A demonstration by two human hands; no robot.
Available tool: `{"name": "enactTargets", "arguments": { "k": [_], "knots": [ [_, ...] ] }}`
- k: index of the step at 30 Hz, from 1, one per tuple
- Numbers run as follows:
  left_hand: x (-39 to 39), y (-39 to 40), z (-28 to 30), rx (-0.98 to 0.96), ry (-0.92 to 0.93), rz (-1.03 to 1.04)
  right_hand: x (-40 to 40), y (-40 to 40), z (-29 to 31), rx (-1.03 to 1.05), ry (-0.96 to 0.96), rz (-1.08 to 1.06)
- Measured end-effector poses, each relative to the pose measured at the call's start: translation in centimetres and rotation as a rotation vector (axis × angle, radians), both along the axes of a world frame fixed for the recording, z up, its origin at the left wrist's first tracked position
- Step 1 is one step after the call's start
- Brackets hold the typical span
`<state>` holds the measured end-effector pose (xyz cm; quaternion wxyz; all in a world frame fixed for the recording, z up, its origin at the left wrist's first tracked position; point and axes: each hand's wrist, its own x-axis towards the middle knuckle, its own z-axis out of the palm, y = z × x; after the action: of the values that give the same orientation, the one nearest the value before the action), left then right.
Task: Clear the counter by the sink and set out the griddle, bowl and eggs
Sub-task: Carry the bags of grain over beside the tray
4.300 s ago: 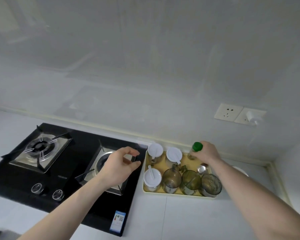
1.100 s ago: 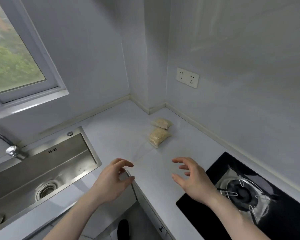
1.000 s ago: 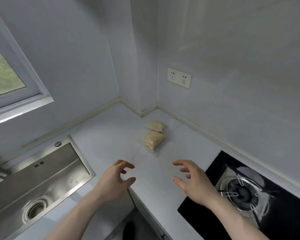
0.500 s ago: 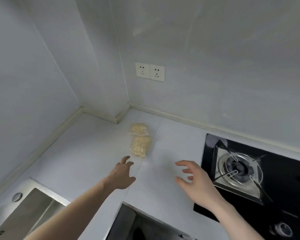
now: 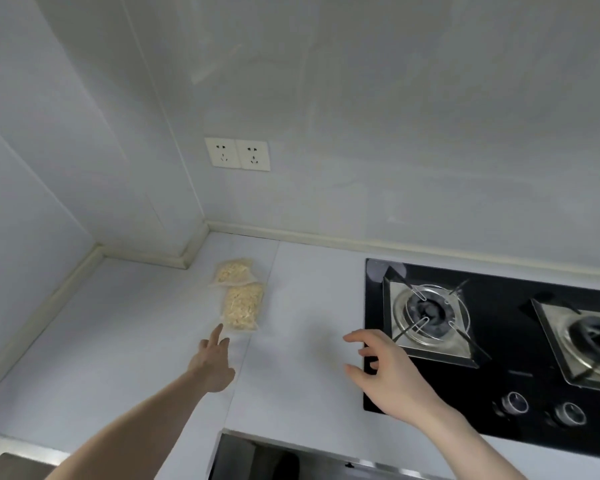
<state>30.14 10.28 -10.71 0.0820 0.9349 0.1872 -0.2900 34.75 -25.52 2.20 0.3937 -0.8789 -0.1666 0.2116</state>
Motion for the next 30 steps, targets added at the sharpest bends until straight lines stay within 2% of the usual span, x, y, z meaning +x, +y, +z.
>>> {"name": "enactTargets", "arguments": {
  "k": [6,10,17,24,30],
  "knots": [
    [0.5,1.8,-0.7,-0.03,-0.065,-0.067,-0.7,2.5,-0.6,0.011,-0.01,-0.042],
    [0.9,2.6,-0.8,-0.117,-0.245,-0.051,-1.0,4.7,-1.2,0.017,-0.021,-0.062],
    [2.1,2.5,3.3,-0.259,-0.553,-0.25,-0.9,8.6,-2.2,-0.017,0.0,-0.042],
    [1.1,1.3,5.5,-0.445,-0.589,-0.272,-0.5,11.8,-3.5,-0.073,0.013,-0.001],
    [-0.3,1.1,7.2,-0.564,-0.613,-0.243,0.3,13.4,-3.4,-0.097,-0.093,0.014]
  ]
}}
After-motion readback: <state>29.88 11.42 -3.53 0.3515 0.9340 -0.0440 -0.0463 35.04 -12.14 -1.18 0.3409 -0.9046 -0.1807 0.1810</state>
